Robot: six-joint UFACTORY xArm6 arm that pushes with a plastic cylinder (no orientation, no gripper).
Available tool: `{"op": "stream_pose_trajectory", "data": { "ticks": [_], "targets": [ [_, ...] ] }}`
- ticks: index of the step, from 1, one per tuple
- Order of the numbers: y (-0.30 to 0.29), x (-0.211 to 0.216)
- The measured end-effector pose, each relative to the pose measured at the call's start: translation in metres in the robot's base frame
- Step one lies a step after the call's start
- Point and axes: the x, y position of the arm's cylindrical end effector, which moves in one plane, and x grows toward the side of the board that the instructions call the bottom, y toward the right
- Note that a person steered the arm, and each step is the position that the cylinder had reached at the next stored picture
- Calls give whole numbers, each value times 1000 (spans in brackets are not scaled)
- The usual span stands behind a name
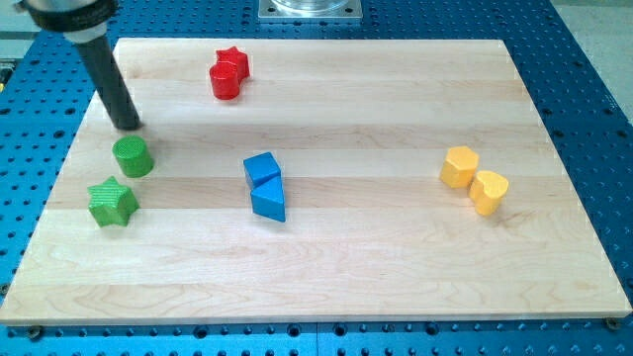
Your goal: Push the green circle horizontal to the blue triangle
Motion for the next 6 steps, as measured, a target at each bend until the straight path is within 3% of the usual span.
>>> {"op": "stream_pose_trajectory", "data": {
  "ticks": [1,2,3,4,6],
  "targets": [
    [49,62],
    [42,77],
    [21,57],
    [20,106],
    [18,100]
  ]
}}
